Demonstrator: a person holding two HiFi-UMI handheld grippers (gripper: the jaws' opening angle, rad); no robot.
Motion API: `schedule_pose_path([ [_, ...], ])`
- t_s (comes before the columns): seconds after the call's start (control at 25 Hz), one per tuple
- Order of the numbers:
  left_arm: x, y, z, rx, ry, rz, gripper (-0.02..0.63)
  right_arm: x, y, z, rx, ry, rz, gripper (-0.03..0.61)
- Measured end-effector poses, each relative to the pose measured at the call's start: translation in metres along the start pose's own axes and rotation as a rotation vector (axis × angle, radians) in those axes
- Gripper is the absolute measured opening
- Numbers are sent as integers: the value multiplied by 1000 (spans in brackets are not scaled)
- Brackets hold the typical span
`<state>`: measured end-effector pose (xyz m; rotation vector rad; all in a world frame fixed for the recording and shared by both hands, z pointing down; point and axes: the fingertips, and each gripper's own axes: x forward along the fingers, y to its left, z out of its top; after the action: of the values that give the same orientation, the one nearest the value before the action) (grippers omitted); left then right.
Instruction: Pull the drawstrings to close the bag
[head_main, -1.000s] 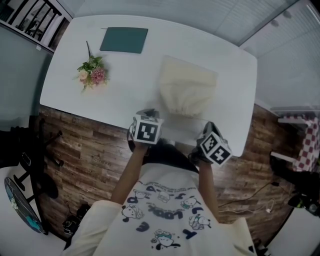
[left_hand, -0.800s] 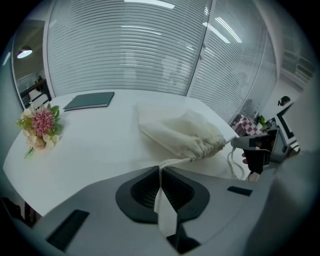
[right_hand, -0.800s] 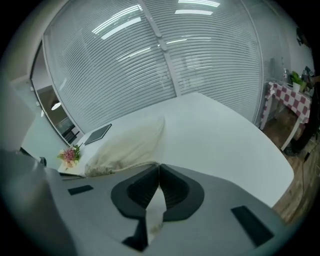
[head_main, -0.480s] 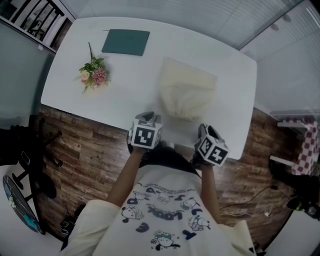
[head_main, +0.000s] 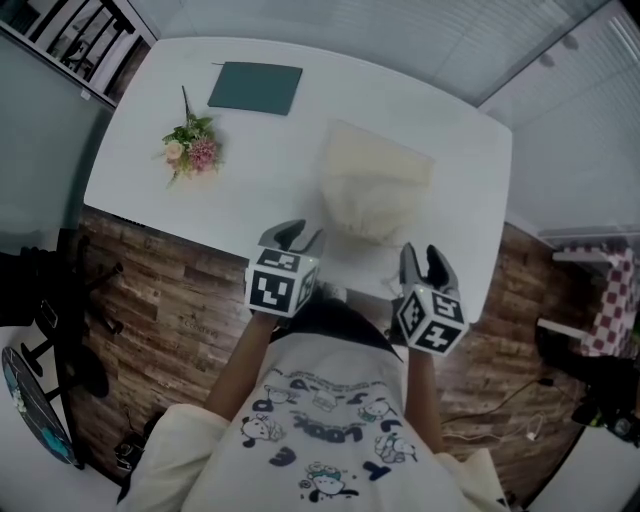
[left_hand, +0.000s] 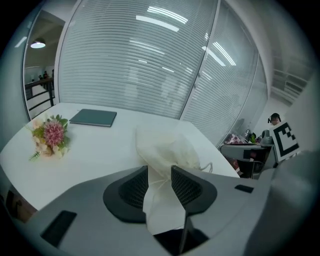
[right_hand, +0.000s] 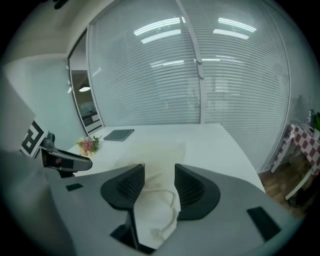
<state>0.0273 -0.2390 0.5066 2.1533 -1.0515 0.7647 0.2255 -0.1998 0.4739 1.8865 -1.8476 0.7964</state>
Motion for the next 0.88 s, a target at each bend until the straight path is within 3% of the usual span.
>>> schedule_pose_path([
  [0.32, -52, -36, 81, 123, -316, 16, 176, -49, 47, 88, -88, -411, 74, 141],
  [0.44, -72, -46, 108, 167, -466, 50, 175, -58, 58, 108, -123, -469, 83, 136],
  [0.56, -90, -53, 126, 166, -597, 84, 126, -64, 67, 122, -164, -521, 83, 106],
  [0.88, -105, -55, 142, 214, -700, 182, 69, -67, 84, 136, -188, -575, 118, 86],
])
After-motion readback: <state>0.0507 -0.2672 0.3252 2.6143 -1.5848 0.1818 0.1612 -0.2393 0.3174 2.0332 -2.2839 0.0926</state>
